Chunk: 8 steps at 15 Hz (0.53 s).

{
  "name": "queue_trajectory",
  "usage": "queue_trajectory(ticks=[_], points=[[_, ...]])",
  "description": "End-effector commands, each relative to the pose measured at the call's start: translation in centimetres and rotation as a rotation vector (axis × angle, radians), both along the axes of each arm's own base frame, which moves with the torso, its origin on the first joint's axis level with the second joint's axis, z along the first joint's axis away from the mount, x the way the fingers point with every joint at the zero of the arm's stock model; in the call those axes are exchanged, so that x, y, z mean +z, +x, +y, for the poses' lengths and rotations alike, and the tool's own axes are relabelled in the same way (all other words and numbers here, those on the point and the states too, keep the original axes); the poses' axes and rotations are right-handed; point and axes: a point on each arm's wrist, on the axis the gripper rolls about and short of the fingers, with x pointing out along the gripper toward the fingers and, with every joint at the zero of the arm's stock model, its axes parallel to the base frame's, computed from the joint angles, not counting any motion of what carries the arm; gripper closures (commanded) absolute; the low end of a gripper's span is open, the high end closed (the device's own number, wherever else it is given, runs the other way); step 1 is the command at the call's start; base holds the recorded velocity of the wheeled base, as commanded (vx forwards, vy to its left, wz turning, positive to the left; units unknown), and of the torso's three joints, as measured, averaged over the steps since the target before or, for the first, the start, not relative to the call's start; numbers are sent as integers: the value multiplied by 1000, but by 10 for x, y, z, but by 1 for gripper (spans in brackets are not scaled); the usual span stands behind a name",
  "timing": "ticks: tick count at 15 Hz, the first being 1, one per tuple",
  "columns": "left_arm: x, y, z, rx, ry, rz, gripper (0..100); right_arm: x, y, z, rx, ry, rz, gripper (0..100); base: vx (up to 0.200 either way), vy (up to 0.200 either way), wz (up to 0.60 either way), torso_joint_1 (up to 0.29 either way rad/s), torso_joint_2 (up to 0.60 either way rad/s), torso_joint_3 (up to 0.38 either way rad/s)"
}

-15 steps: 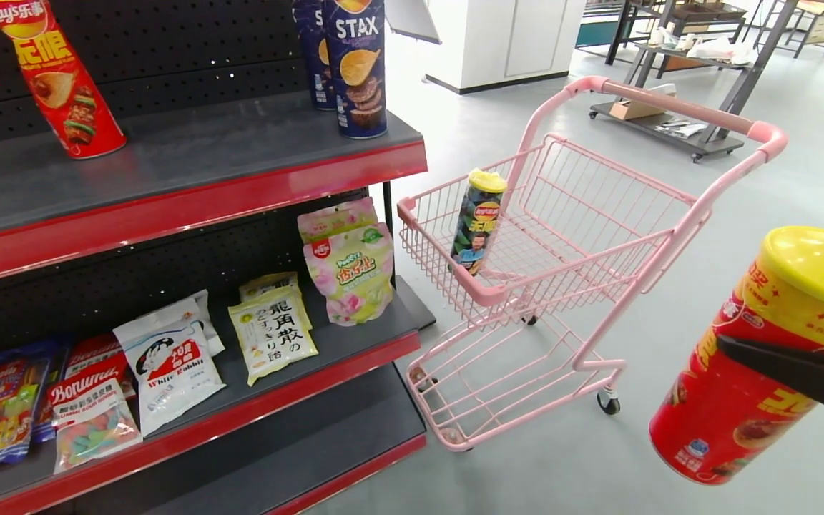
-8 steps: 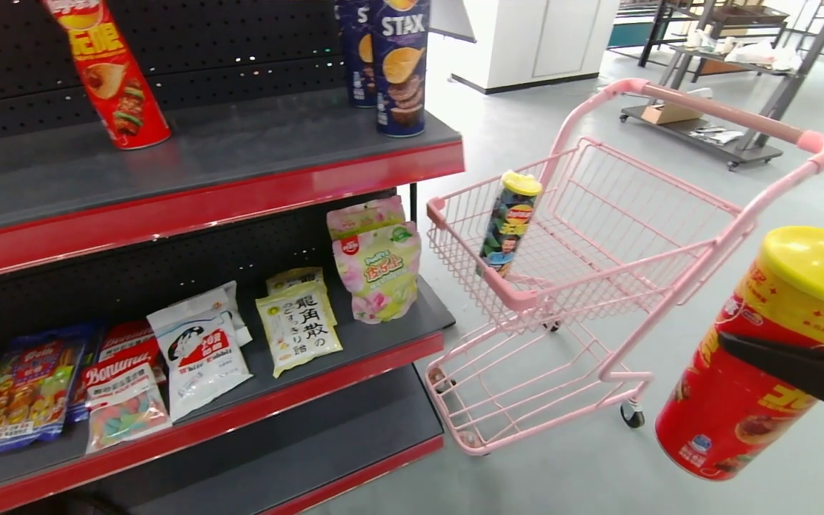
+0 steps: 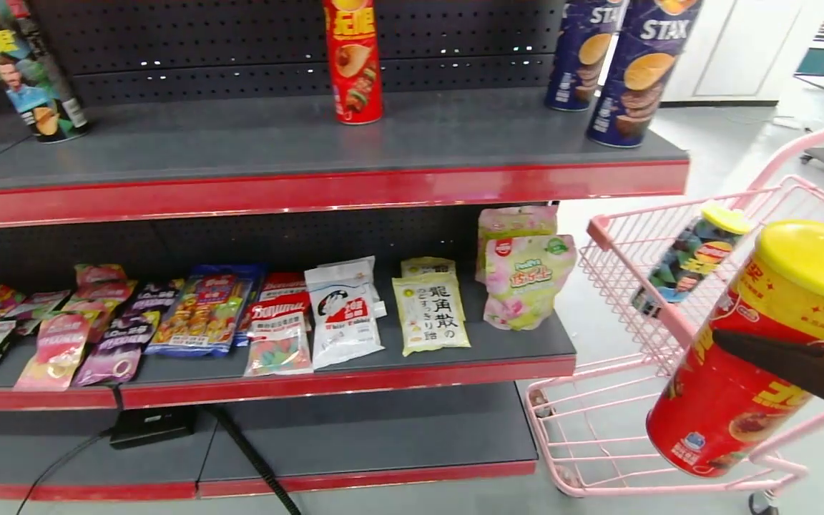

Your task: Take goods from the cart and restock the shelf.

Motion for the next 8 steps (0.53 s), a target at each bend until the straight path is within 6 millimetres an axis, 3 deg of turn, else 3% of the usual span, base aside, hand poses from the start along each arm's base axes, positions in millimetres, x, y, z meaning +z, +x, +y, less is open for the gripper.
queue_trajectory(ticks=[1,5,8], points=[[0,0,0,1,0,2,0,0,2,2,7,-11,-4,100,0,0,0,0,0,0],[0,0,0,1,0,2,0,1,7,4,6,-9,-30,100,0,0,0,0,0,0],[0,0,0,1,0,2,0,2,8,4,6,-7,-32,100,0,0,0,62,-251,-201]])
